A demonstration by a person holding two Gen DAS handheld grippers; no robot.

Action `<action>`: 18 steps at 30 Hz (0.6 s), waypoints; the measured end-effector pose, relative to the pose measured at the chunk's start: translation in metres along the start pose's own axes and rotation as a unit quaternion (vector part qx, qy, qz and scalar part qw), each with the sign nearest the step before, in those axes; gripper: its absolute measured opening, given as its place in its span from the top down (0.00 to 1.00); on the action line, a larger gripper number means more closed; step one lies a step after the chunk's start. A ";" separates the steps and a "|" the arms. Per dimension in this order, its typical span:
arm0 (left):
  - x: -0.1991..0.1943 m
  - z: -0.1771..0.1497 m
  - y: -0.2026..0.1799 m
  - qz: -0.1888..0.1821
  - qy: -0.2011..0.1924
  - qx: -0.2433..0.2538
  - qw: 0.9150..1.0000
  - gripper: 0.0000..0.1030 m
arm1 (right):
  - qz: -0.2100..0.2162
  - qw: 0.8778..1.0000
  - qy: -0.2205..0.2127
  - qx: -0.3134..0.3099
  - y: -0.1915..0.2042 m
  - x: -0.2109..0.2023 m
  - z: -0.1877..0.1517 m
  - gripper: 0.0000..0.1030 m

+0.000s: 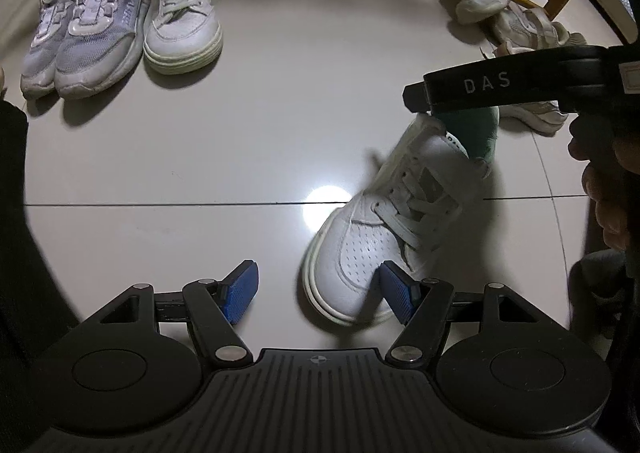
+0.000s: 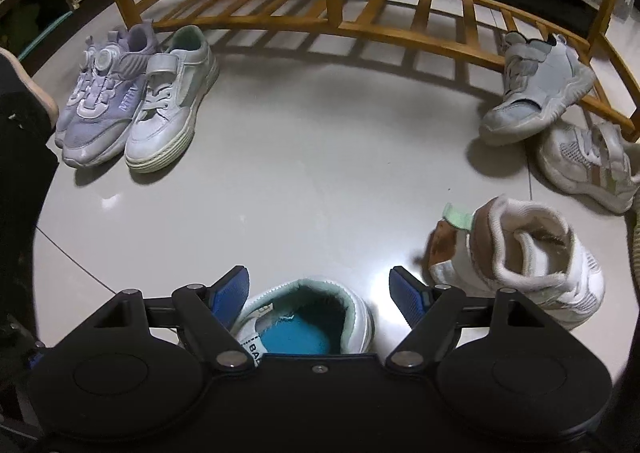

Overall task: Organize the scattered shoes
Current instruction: 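Regrip the white BABAYA sneaker at its heel collar with the right tool, then roll the white sneaker onto its side with the right tool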

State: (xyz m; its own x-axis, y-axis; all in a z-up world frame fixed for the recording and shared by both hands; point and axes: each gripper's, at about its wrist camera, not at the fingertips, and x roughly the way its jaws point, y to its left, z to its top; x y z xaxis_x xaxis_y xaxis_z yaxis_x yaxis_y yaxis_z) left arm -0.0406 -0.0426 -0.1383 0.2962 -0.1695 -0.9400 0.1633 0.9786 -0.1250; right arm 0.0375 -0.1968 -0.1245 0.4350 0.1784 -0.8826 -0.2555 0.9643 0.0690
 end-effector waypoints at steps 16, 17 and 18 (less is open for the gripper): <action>0.007 0.011 0.000 -0.015 0.007 0.002 1.000 0.61 | -0.029 0.999 0.031 -0.034 -0.017 -0.014 -0.012 0.23; 0.008 0.013 0.001 -0.014 0.007 0.002 1.000 0.62 | -0.030 0.998 0.033 -0.035 -0.018 -0.016 -0.013 0.23; 0.008 0.014 0.001 -0.012 0.007 0.001 1.000 0.62 | -0.029 0.998 0.034 -0.035 -0.019 -0.016 -0.014 0.23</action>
State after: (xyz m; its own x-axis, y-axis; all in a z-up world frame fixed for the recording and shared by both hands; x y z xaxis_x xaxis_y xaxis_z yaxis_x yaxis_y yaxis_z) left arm -0.0246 -0.0444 -0.1416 0.2794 -0.1913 -0.9409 0.1715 0.9741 -0.1472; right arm 0.0233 -0.2203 -0.1181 0.3922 0.1061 -0.9138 -0.2928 0.9561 -0.0146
